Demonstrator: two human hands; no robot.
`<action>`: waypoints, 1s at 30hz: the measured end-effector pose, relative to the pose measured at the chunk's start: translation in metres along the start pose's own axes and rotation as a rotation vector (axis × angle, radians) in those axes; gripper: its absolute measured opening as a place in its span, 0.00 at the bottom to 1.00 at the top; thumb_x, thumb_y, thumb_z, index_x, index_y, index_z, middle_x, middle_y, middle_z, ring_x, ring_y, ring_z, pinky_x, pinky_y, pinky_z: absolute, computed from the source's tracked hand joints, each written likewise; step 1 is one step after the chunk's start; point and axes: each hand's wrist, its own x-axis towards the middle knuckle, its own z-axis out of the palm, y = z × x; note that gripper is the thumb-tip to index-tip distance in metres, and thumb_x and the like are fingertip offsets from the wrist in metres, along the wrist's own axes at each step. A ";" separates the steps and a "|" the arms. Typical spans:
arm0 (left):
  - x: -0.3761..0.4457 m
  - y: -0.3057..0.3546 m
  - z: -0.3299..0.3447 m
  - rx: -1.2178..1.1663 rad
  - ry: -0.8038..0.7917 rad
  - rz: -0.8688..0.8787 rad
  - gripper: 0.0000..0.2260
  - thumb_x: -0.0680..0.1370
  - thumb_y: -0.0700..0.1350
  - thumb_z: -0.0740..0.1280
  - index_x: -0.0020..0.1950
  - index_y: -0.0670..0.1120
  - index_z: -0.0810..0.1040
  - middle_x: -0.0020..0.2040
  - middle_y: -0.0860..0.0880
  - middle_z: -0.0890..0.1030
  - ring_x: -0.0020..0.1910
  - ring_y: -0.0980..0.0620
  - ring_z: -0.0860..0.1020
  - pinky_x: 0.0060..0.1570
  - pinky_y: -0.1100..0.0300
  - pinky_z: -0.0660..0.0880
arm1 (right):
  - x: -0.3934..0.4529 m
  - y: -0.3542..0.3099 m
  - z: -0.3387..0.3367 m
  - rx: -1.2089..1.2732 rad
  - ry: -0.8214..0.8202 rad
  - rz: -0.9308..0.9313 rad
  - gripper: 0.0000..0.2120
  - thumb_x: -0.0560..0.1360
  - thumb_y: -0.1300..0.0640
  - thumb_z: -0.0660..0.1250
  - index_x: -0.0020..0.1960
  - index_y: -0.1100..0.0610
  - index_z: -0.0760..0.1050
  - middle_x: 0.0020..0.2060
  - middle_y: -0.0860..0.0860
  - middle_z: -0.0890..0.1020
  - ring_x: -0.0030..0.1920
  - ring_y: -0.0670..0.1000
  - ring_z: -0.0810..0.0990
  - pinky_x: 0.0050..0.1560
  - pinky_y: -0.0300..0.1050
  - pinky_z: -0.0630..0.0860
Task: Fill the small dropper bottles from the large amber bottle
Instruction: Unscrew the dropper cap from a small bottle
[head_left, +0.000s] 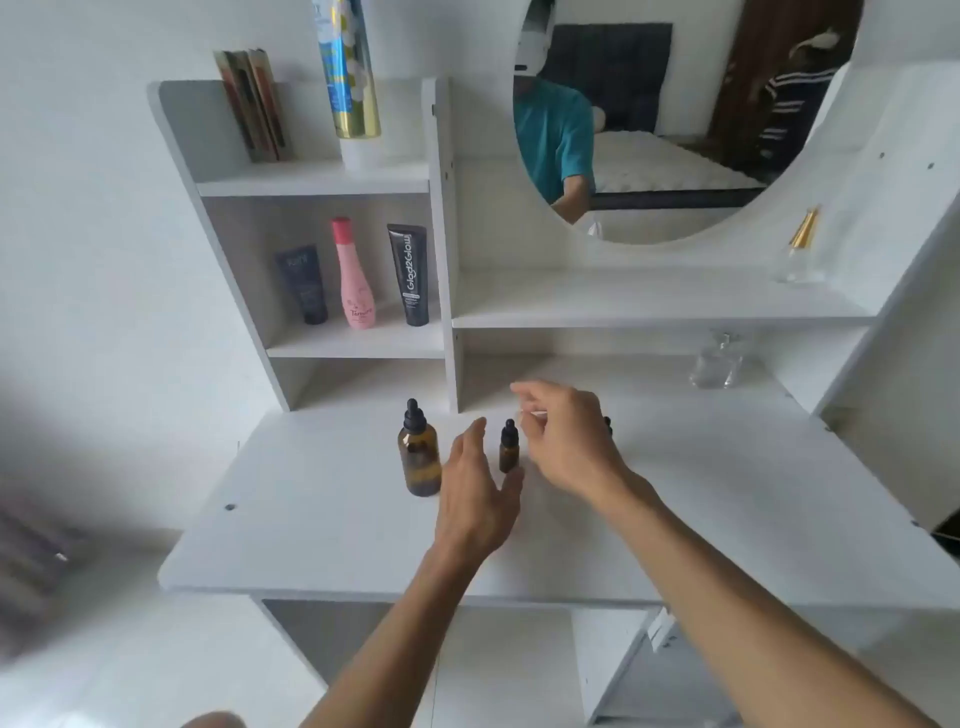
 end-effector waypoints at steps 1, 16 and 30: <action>0.003 -0.003 0.001 0.006 0.004 -0.024 0.31 0.81 0.47 0.69 0.80 0.44 0.60 0.77 0.45 0.69 0.75 0.48 0.68 0.66 0.63 0.63 | 0.001 0.004 0.004 -0.009 -0.034 0.024 0.19 0.80 0.62 0.63 0.70 0.54 0.74 0.61 0.55 0.81 0.59 0.51 0.81 0.57 0.34 0.71; 0.014 -0.014 0.020 0.037 0.043 -0.041 0.07 0.80 0.45 0.63 0.57 0.47 0.76 0.49 0.49 0.81 0.46 0.49 0.73 0.38 0.54 0.67 | 0.003 0.027 0.037 0.004 -0.055 -0.002 0.11 0.78 0.63 0.69 0.60 0.56 0.78 0.48 0.52 0.84 0.52 0.54 0.82 0.57 0.47 0.77; -0.006 -0.024 0.004 -0.078 0.060 -0.004 0.07 0.80 0.46 0.69 0.54 0.45 0.81 0.45 0.49 0.83 0.44 0.48 0.79 0.46 0.48 0.77 | -0.014 0.026 0.035 0.059 -0.097 -0.050 0.13 0.75 0.61 0.73 0.59 0.56 0.80 0.50 0.50 0.83 0.48 0.43 0.80 0.47 0.18 0.68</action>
